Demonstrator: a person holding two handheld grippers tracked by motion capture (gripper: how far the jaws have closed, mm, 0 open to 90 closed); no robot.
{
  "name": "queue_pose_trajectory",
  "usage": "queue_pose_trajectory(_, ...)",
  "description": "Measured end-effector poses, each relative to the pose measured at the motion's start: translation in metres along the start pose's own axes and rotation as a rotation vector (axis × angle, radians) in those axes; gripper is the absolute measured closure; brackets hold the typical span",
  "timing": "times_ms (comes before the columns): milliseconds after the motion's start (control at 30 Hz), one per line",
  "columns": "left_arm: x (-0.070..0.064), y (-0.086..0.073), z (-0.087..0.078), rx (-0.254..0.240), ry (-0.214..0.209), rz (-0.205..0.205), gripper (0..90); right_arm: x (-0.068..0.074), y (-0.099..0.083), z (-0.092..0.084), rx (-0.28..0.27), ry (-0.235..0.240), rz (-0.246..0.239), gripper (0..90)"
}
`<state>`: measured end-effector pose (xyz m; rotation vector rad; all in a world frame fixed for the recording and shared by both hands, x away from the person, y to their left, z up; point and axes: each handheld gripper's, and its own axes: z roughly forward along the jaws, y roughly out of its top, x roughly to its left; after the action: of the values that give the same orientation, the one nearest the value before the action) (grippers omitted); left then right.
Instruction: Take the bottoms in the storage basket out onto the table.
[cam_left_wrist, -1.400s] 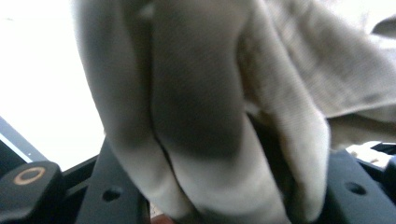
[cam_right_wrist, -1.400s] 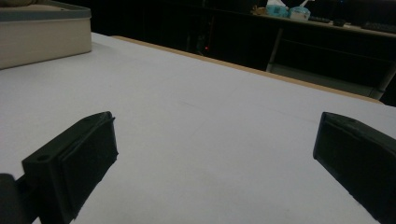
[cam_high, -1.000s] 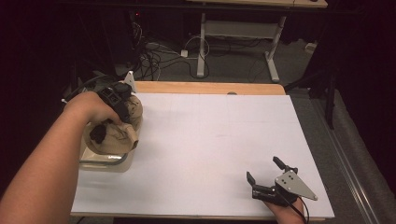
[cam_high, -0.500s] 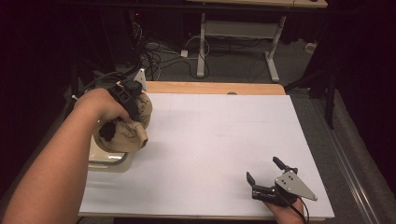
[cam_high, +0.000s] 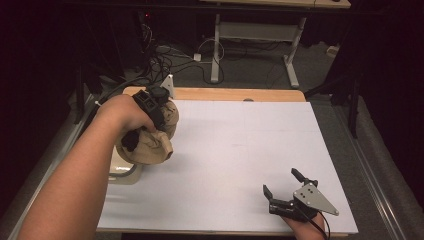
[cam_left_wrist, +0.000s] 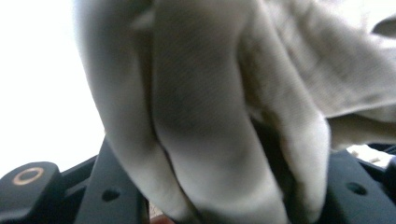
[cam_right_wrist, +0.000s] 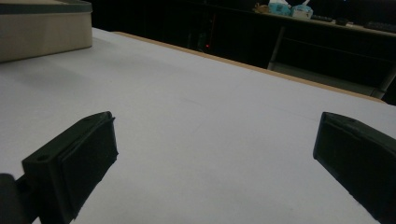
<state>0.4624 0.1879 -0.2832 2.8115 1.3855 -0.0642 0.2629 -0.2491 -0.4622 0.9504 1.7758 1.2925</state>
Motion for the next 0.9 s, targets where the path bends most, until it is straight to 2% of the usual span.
queue_pose_trajectory(367, -0.026, 0.017, -0.001, -0.007, -0.006, 0.052, 53.2, 0.002, -0.001, 0.0, 0.006, 0.003, -0.003, 0.5)
queue_pose_trajectory(900, -0.059, 0.042, 0.013, -0.03, -0.036, 0.117, 53.2, 0.002, -0.001, 0.001, 0.006, 0.007, -0.007, 0.5)
